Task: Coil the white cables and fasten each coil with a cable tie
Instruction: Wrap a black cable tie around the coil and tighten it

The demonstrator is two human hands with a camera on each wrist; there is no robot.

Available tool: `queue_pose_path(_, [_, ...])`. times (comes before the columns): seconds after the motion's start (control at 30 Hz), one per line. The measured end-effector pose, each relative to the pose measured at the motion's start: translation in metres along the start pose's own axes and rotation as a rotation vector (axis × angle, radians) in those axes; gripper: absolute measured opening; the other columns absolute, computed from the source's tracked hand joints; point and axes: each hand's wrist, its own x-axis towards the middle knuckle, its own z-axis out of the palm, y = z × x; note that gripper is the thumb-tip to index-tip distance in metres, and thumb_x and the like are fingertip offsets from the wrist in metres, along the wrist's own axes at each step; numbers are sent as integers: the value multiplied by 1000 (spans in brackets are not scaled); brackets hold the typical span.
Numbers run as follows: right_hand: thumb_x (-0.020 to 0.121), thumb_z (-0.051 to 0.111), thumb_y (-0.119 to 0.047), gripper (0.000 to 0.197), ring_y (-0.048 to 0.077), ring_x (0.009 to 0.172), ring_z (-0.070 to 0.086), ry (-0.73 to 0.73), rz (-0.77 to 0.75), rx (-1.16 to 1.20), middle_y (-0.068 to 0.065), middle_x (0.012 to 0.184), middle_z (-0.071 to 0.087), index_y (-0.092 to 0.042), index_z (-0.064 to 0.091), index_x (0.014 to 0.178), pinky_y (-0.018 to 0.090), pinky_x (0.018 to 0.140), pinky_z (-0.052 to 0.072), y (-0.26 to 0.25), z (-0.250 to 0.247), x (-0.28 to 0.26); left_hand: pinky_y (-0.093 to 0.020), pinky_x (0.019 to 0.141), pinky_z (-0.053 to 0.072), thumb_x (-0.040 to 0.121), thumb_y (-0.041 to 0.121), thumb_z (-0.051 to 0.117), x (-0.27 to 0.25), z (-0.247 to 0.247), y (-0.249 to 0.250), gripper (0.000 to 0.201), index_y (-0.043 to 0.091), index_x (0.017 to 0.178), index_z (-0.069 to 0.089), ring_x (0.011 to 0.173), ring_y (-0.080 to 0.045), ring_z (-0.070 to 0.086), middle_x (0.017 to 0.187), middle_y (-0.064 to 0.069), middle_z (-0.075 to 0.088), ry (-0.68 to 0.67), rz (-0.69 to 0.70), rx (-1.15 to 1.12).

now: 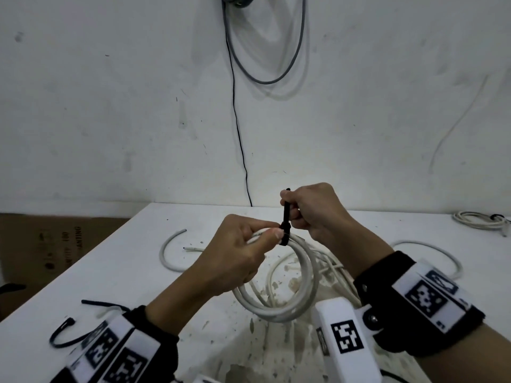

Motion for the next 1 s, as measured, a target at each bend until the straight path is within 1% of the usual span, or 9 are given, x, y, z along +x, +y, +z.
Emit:
queue_pose_path(0.2, [85, 53, 9, 22, 9, 29, 38, 24, 123, 179, 14, 65, 51, 4, 50, 64, 13, 32, 25, 3, -1, 11, -15, 37, 21, 95, 11, 50, -3, -2, -4, 22, 4, 100, 69, 33, -6, 21, 37, 11, 29, -14, -44, 55])
queue_pose_path(0.47, [82, 56, 8, 21, 7, 25, 39, 42, 170, 192, 11, 61, 52, 1, 52, 63, 11, 29, 27, 0, 2, 19, -13, 39, 24, 94, 9, 51, 2, -13, 1, 20, -2, 92, 68, 34, -2, 28, 41, 12, 39, -130, 127, 282])
queue_pose_path(0.53, [83, 57, 6, 19, 5, 26, 38, 10, 157, 195, 9, 61, 52, 1, 53, 65, 11, 29, 27, 1, 1, 17, -13, 38, 25, 94, 8, 51, 3, -13, 4, 20, 0, 92, 69, 35, -2, 27, 40, 12, 36, -144, 119, 239])
queue_pose_path(0.6, [86, 59, 1, 18, 6, 29, 40, -37, 87, 211, 8, 60, 51, 2, 54, 69, 13, 32, 31, 1, 0, 13, -15, 37, 23, 94, 7, 50, 4, -12, 5, 22, 4, 98, 71, 35, -5, 23, 43, 12, 30, -90, 35, 63])
queue_pose_path(0.67, [91, 57, -9, 20, 10, 37, 49, -87, 0, 134, 7, 61, 53, 2, 59, 75, 19, 41, 43, -1, 1, 9, -13, 38, 19, 95, 7, 47, 9, -12, 6, 23, -1, 100, 68, 37, -8, 17, 46, 6, 22, -15, -43, -123])
queue_pose_path(0.73, [97, 48, -25, 34, 17, 48, 58, -177, -18, 24, 9, 66, 61, 1, 63, 80, 28, 55, 52, -1, 1, 2, -13, 38, 17, 95, 7, 46, 14, -11, 5, 24, -5, 97, 66, 38, -8, 16, 46, 6, 20, 46, -82, -209])
queue_pose_path(0.8, [100, 35, -39, 53, 19, 46, 58, -261, -4, -112, 8, 62, 63, -1, 64, 79, 28, 51, 52, 0, 0, -8, -13, 37, 17, 95, 8, 46, 21, -10, 4, 28, 4, 79, 68, 37, -7, 16, 44, 7, 22, 93, -99, -247])
queue_pose_path(0.87, [99, 25, -50, 64, 16, 43, 51, -282, -54, -286, 6, 60, 57, -3, 63, 77, 23, 43, 45, 3, 1, -20, -13, 37, 17, 94, 8, 48, 24, -10, 3, 39, 14, 59, 65, 36, -7, 16, 42, 8, 23, 135, -112, -247])
queue_pose_path(1.0, [94, 23, -57, 69, 11, 47, 42, -145, -342, -573, 2, 57, 46, 1, 58, 76, 25, 50, 37, 20, 6, -26, -13, 36, 21, 92, 9, 53, 28, -7, 3, 21, -1, 83, 69, 36, -7, 19, 41, 7, 26, 211, -113, -238])
